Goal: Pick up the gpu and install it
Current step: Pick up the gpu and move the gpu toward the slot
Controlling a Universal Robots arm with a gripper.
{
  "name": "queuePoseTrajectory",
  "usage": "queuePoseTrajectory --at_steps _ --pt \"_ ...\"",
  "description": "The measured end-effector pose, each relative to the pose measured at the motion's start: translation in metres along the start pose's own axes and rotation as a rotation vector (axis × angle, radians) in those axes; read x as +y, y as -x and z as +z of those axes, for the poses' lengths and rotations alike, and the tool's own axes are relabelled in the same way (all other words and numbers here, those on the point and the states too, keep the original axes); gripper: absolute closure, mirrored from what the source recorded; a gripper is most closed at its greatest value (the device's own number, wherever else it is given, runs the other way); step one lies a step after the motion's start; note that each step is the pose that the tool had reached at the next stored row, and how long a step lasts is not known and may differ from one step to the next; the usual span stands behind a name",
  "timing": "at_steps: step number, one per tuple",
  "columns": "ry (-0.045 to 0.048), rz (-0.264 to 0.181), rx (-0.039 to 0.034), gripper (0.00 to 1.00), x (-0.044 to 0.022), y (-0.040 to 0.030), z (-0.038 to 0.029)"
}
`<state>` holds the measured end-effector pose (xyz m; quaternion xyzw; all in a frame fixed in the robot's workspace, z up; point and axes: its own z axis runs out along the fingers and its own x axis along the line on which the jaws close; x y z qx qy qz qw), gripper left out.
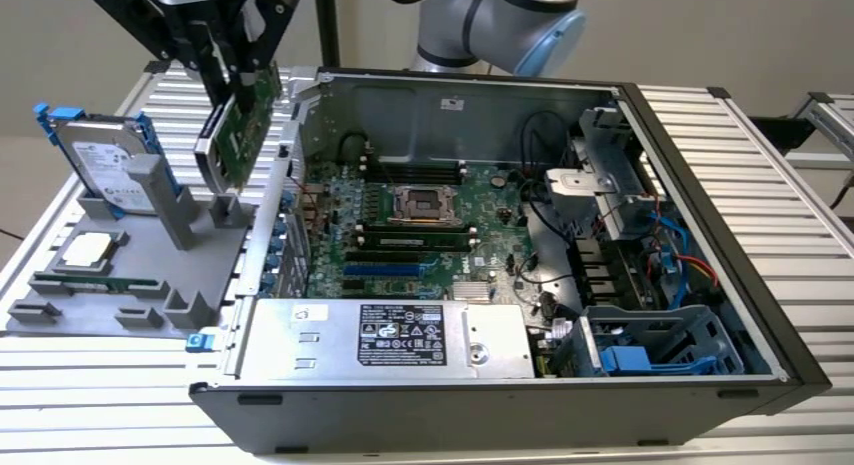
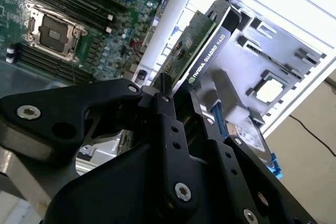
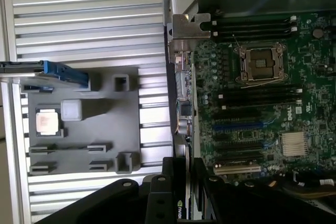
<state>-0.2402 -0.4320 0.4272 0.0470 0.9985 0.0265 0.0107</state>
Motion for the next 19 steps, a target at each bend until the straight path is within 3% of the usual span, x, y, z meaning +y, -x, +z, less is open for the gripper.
queuePoseTrajectory --at_steps 19 --pt "0.0000 0.000 0.0000 1.00 0.0024 0.0256 0.0006"
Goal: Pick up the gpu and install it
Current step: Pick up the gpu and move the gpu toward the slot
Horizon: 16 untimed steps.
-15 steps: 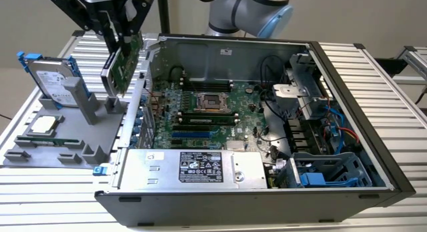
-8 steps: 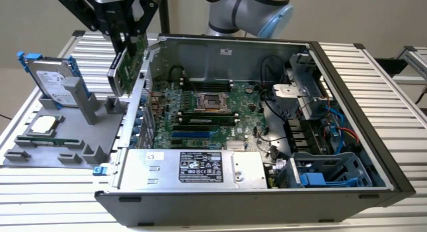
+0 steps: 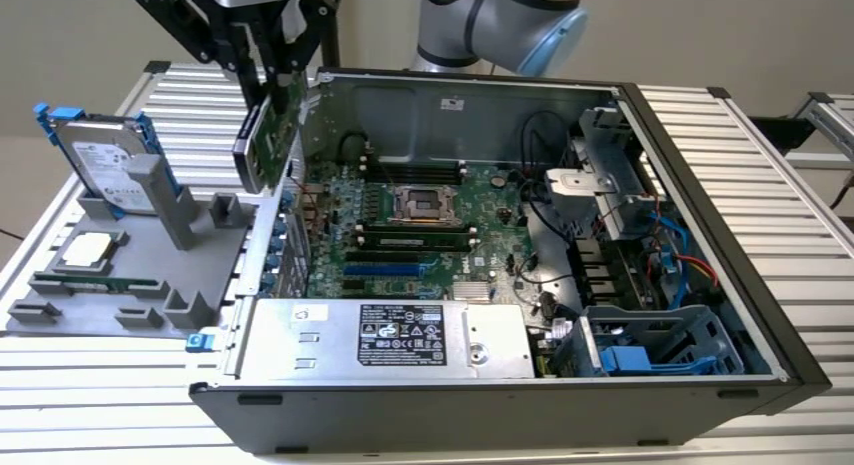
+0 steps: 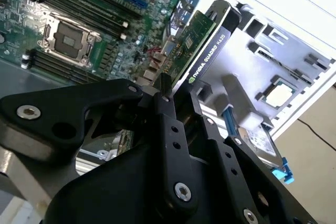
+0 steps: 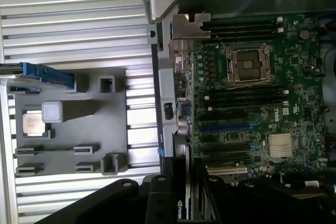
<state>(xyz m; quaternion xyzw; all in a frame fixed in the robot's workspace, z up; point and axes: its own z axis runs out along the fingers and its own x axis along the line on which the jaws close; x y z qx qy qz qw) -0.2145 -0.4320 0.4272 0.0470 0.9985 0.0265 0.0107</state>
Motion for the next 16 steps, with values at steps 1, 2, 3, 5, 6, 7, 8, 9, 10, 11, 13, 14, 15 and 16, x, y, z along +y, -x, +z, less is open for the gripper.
queuePoseTrajectory --at_steps 1,2,3,5,6,7,8,9,10,11,13,14,15,16 --pt "0.0000 0.000 0.0000 1.00 0.0001 0.0015 0.0000" --pt "0.0000 0.000 0.0000 1.00 0.0003 0.0029 0.0001" --pt "0.0000 0.000 0.0000 1.00 0.0004 0.0043 0.0001" --pt "0.0000 0.000 0.0000 1.00 0.0007 0.0071 0.0002" --pt "0.0000 0.000 0.0000 1.00 0.0008 0.0084 0.0002" --pt "0.0001 0.000 0.0000 1.00 0.0009 0.0098 0.0003" --pt "0.0001 0.000 0.0000 1.00 0.0010 0.0112 0.0003" --pt "0.0000 0.000 0.0000 1.00 0.0012 0.0125 0.0003" --pt "0.0000 0.000 0.0000 1.00 0.0013 0.0138 0.0003" --pt "0.0000 0.000 0.0000 1.00 0.0014 0.0151 0.0003" --pt "0.0000 0.000 0.0000 1.00 0.0016 0.0176 0.0004" --pt "0.0000 0.000 0.0000 1.00 0.0018 0.0188 0.0004" --pt "0.0000 0.000 0.0000 1.00 0.0019 0.0200 0.0005" --pt "0.0001 0.000 0.0000 1.00 0.0020 0.0213 0.0005"
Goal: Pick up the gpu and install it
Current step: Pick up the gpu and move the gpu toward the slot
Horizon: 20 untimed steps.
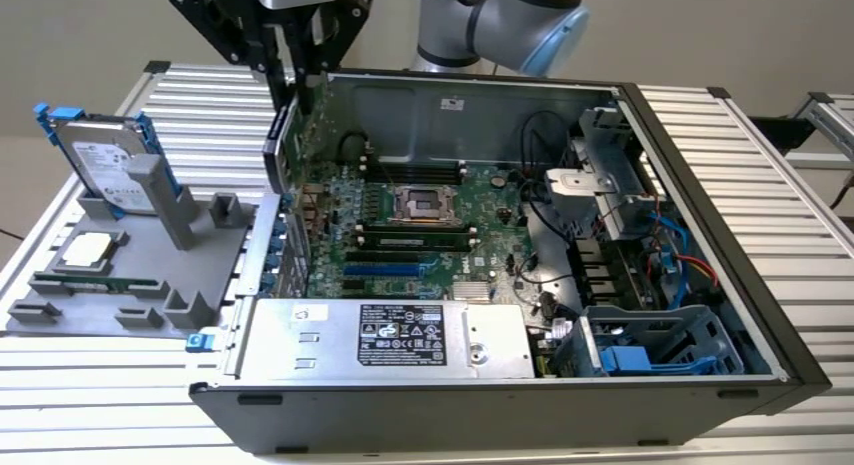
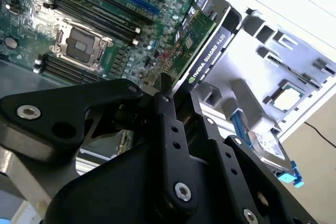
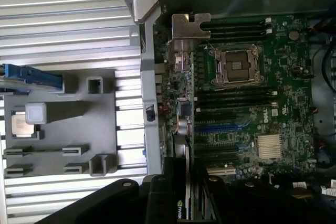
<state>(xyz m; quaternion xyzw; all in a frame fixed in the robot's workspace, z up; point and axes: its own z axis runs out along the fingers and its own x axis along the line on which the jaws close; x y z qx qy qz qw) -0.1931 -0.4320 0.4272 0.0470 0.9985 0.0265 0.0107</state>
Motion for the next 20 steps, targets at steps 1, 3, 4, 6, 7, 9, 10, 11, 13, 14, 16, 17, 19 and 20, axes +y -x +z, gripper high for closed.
queuePoseTrajectory --at_steps 1,3,4,6,7,9,10,11,13,14,16,17,19,20 --pt "-0.0001 0.000 0.0000 1.00 0.0001 0.0012 0.0000" --pt "0.0000 0.000 0.0000 1.00 0.0003 0.0037 0.0001" --pt "0.0000 0.000 0.0000 1.00 0.0004 0.0049 0.0001" --pt "-0.0001 0.000 0.0000 1.00 0.0007 0.0074 0.0002" --pt "0.0000 0.000 0.0000 1.00 0.0008 0.0085 0.0002" --pt "0.0000 0.000 0.0000 1.00 0.0010 0.0110 0.0002" --pt "0.0000 0.000 0.0000 1.00 0.0011 0.0123 0.0003" --pt "-0.0001 0.000 0.0000 1.00 0.0013 0.0136 0.0003" --pt "-0.0001 0.000 0.0000 1.00 0.0015 0.0163 0.0004" --pt "0.0000 0.000 0.0000 1.00 0.0016 0.0176 0.0004" --pt "-0.0001 0.000 0.0001 1.00 0.0019 0.0202 0.0004" --pt "-0.0001 0.000 0.0000 1.00 0.0020 0.0215 0.0005" --pt "-0.0001 0.000 0.0000 1.00 0.0022 0.0240 0.0006" --pt "0.0000 0.000 0.0000 1.00 0.0024 0.0254 0.0006"
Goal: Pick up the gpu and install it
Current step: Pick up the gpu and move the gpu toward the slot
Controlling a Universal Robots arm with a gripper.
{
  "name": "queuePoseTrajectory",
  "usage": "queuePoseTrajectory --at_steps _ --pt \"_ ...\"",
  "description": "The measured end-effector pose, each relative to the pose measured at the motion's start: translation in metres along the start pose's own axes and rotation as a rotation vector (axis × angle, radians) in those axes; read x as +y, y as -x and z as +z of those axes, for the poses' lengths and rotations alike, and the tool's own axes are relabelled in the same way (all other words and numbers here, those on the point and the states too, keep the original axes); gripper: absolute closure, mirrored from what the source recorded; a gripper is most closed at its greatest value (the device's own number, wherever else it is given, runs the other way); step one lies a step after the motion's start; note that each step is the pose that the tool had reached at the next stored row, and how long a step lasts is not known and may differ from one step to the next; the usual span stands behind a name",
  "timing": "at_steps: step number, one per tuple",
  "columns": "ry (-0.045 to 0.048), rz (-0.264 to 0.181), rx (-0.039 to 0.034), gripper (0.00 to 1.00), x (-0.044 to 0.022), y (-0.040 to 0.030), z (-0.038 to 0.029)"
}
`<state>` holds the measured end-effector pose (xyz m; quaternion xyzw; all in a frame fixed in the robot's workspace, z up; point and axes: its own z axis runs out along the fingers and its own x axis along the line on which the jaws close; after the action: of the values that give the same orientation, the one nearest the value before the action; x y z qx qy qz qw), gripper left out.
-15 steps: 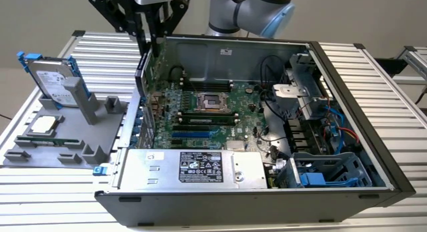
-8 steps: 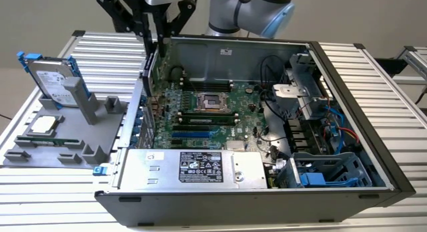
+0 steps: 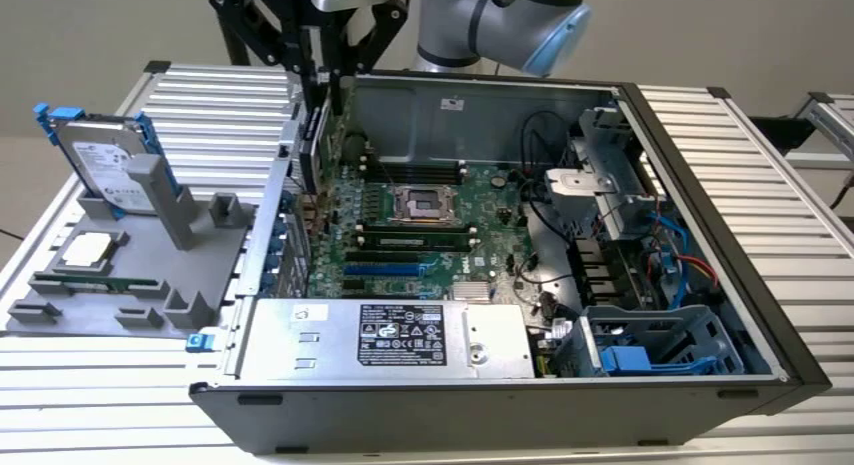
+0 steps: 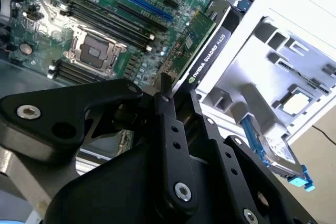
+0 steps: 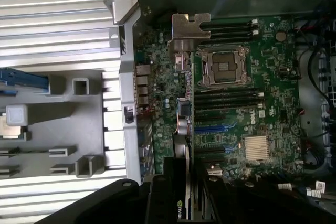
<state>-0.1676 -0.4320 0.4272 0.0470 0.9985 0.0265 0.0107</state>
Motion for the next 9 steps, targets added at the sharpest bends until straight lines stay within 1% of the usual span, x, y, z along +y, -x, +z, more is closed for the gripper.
queuePoseTrajectory --at_steps 5,9 --pt "0.0000 0.000 0.0000 1.00 0.0005 0.0055 0.0001" --pt "0.0000 0.000 0.0000 1.00 0.0006 0.0068 0.0002"
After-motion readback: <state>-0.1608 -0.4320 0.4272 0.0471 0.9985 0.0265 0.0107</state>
